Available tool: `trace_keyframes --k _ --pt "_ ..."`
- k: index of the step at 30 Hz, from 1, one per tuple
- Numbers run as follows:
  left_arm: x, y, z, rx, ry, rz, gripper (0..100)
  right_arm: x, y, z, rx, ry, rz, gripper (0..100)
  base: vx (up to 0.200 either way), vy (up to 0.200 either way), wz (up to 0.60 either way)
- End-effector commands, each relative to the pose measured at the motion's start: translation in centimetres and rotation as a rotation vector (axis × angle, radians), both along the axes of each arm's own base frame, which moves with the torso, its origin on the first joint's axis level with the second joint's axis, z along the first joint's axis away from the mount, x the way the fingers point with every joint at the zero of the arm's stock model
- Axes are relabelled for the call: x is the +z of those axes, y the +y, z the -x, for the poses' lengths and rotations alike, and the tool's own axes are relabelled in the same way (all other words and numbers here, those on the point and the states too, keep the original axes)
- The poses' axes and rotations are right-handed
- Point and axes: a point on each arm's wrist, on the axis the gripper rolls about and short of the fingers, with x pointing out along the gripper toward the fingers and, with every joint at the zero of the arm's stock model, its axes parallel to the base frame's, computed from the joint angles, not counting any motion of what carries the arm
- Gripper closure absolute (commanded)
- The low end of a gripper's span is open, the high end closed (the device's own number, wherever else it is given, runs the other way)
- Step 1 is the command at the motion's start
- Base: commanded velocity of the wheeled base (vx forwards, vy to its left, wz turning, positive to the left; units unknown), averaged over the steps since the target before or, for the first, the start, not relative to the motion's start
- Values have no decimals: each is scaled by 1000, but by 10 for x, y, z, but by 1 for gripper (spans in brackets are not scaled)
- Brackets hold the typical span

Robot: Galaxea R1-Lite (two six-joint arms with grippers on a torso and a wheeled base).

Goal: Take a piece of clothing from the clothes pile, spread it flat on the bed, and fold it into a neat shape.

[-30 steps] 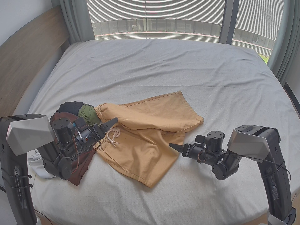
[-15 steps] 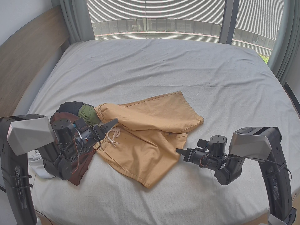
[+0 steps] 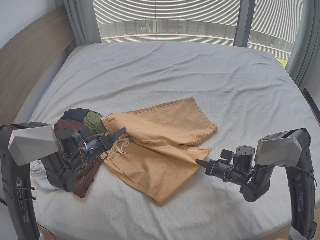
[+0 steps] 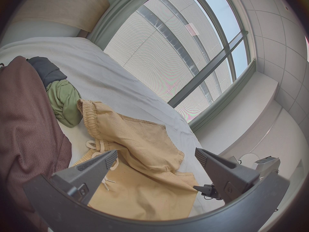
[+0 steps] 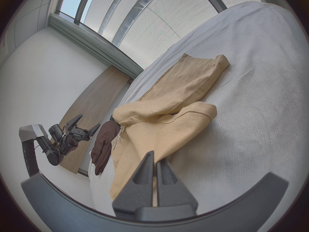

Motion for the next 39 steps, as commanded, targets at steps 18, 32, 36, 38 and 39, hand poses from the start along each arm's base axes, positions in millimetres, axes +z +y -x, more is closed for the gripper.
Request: trace_keyframes --k 18,32,36,38,39 --pt "-1 3 -2 10 2 1 0 25 53 -54 74 -97 -37 100 0 0 0" --pt "-4 4 -4 14 3 1 0 12 93 -86 119 -126 -50 100 0 0 0" --pt "-3 5 -4 16 2 1 0 7 104 -90 135 -134 -57 100 0 0 0" --pt "-4 8 -5 23 3 1 0 6 109 -93 140 -151 -64 100 0 0 0" --pt "-4 8 -5 25 2 1 0 6 112 -94 143 -158 -68 100 0 0 0"
